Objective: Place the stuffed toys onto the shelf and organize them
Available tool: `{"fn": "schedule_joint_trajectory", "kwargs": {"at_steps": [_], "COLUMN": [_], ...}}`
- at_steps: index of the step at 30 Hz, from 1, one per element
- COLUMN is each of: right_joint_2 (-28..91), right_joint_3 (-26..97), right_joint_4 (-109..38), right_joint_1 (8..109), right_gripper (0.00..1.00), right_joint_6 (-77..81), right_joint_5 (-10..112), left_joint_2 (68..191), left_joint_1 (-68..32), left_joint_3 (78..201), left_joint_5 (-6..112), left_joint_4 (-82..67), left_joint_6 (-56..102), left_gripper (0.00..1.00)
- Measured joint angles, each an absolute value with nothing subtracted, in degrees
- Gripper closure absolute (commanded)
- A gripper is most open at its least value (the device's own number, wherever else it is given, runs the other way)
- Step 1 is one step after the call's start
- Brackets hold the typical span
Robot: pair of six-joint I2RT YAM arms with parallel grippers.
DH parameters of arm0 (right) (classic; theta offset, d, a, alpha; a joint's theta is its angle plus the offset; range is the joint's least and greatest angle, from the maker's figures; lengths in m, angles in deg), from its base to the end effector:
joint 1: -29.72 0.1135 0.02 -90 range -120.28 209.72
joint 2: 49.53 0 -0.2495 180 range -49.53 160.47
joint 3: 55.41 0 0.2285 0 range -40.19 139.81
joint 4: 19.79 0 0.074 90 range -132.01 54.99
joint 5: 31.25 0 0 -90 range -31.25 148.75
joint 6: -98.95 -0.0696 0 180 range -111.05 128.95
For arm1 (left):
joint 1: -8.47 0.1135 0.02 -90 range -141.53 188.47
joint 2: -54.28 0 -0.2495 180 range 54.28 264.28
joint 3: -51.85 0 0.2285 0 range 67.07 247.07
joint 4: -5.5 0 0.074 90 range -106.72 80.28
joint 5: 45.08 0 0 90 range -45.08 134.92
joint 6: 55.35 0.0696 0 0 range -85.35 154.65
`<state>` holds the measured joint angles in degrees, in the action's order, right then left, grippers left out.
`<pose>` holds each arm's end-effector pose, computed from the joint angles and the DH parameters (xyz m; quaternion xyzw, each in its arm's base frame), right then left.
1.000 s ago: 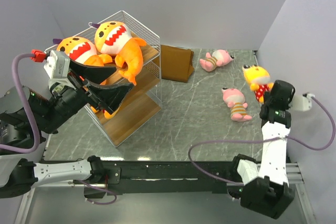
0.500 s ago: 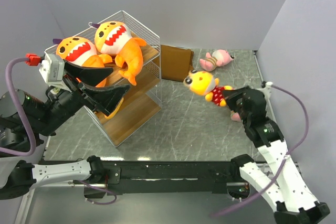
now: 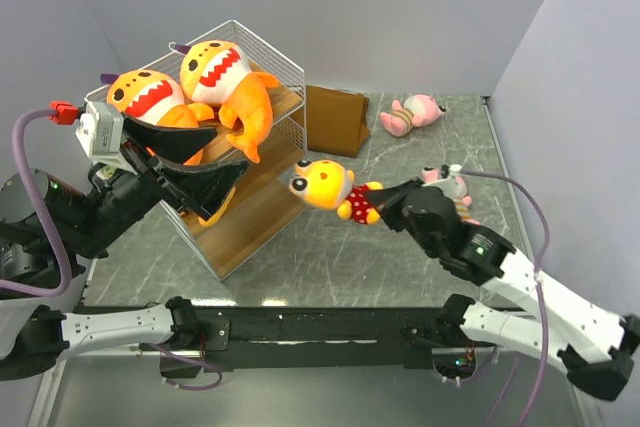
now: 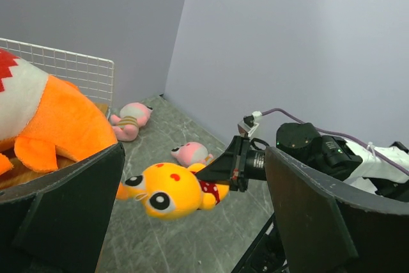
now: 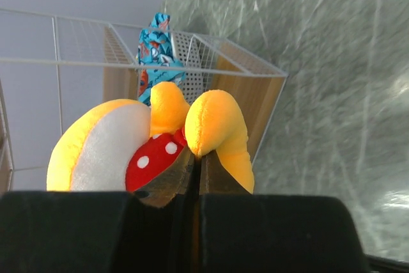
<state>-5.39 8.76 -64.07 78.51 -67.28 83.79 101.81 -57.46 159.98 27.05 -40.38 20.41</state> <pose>0.1411 0.1165 0.3092 0.3088 0.7686 0.3860 0.4061 0.0600 -0.0820 0.5322 0.1523 0.5966 -0.4311 0.6596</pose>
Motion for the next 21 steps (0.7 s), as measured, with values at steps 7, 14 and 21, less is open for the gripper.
{"fn": "schedule_joint_trajectory", "kwargs": {"at_steps": [7,14,21], "right_joint_2": [4.99,13.84,22.47], "right_joint_3": [15.54,23.56,32.67], "right_joint_4": [-62.6,-61.77,-62.69], "right_joint_1": [85.64,90.12,91.76], "right_gripper": [1.0,0.98,0.84], "right_joint_6": [-74.86,-79.21,-82.6], "right_joint_5": [90.02,95.44,100.03], "left_joint_2": [102.25,102.12,101.88], "left_joint_1": [-57.46,-57.46,-57.46], "left_joint_3": [159.98,159.98,160.0], "left_joint_5": [27.1,27.32,27.8], "left_joint_4": [-40.38,-40.4,-40.51], "left_joint_6": [20.34,20.1,19.01], "left_gripper": [0.03,0.03,0.04]}}
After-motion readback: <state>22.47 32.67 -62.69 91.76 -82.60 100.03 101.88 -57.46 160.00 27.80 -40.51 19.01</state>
